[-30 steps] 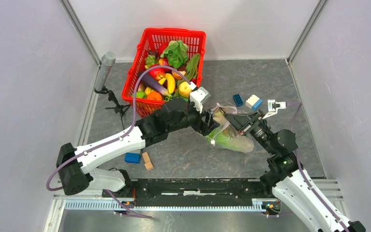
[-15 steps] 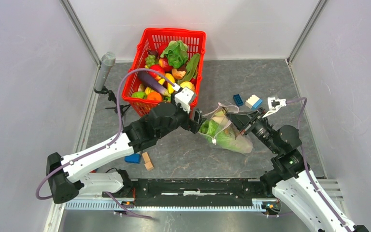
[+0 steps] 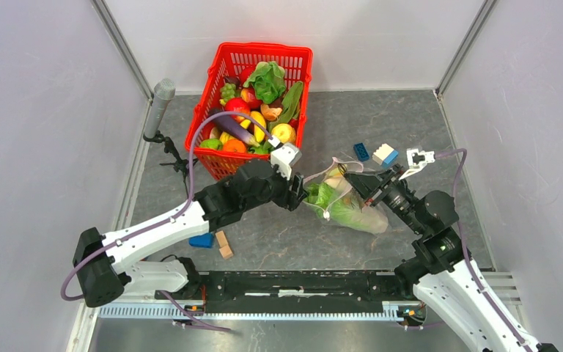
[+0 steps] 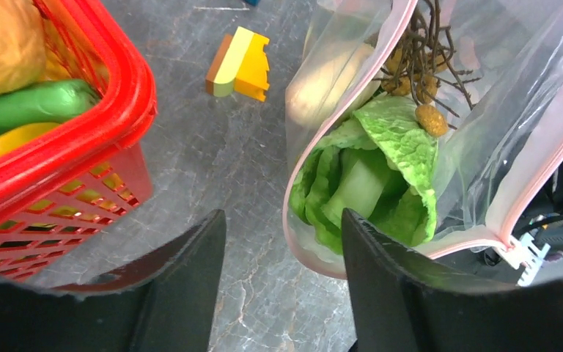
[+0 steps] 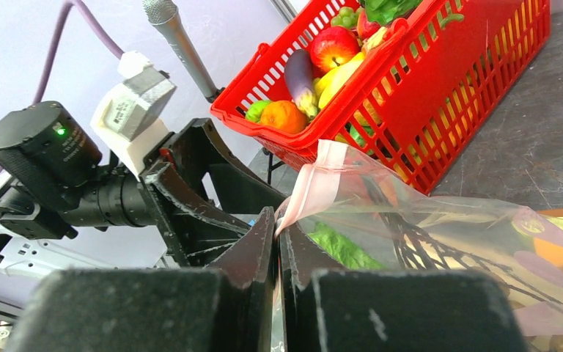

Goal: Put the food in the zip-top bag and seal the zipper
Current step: Place the fake fruit in the zipper food storage bag, then adjust the zipper food storage bag at the center of the board.

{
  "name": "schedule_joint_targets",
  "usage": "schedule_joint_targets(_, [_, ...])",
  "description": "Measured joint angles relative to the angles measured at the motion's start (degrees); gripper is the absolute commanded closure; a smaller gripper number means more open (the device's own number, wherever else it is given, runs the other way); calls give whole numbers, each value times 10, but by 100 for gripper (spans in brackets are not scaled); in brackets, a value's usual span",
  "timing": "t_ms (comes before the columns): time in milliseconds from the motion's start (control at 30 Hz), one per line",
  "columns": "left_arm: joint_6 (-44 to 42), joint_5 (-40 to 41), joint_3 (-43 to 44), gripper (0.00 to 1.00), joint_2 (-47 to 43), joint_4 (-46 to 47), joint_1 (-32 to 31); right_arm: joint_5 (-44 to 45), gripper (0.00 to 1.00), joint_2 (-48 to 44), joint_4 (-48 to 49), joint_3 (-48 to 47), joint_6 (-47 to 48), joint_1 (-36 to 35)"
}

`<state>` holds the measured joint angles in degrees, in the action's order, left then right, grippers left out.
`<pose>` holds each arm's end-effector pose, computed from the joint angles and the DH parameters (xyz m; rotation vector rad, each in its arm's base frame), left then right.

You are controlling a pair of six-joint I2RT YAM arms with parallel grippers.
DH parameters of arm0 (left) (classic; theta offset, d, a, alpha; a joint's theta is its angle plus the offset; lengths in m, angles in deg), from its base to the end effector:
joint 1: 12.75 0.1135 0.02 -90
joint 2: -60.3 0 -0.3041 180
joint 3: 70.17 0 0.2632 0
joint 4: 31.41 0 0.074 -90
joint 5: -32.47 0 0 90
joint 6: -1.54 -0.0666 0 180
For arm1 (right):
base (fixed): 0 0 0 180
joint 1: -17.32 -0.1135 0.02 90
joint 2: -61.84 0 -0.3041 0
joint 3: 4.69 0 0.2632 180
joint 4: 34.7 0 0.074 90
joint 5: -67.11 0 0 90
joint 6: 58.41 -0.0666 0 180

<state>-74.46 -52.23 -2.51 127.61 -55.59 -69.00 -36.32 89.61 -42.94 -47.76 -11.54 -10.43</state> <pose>0.1686 -0.2412 0.3390 0.6820 1.9369 -0.6917 0.1189 0.0800 0.3417 0.0028 1.5630 1.1651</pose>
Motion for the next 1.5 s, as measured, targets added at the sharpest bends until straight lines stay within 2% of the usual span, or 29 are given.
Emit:
schedule_joint_targets(100, [18, -24, -14, 57, 1, 9, 10, 0, 92, -3, -3, 0, 0, 0])
schedule_joint_targets(167, [33, -42, -29, 72, 2, 24, 17, 0, 92, -5, -4, 0, 1, 0])
schedule_joint_targets(233, [46, -59, -36, 93, 3, 35, 23, 0, 92, -5, -6, 0, 2, 0])
schedule_joint_targets(267, [51, -70, -37, 98, 5, 40, 26, 0, 92, -5, -8, 0, 3, 0])
schedule_joint_targets(467, [56, -120, -7, 98, 22, 47, 43, 3, 89, -6, -21, -3, 22, 0])
schedule_joint_targets(633, [51, -152, 113, 98, 36, 8, 51, 40, 87, 5, -102, -78, 71, 0])
schedule_joint_targets(767, [45, -176, 196, 98, 49, 7, 51, 82, 90, -3, -140, -119, 103, 0])
schedule_joint_targets(933, [46, -176, 186, 98, 74, 6, 52, 132, 92, 1, -198, -105, 111, 0])
schedule_joint_targets(1100, [46, -181, 184, 98, 92, -24, 52, 131, 90, 35, -232, -131, 126, 0])
schedule_joint_targets(1133, [46, -181, 186, 98, 88, -30, 52, 124, 93, 39, -234, -142, 131, 0])
schedule_joint_targets(1267, [46, -179, 189, 98, 60, -39, 52, 113, 92, 24, -225, -152, 135, 0])
schedule_joint_targets(1400, [46, -177, 190, 98, 34, -42, 52, 76, 92, -10, -177, -141, 130, 0])
schedule_joint_targets(1500, [46, -170, 190, 98, 30, -47, 52, 83, 94, -9, -172, -143, 135, -1])
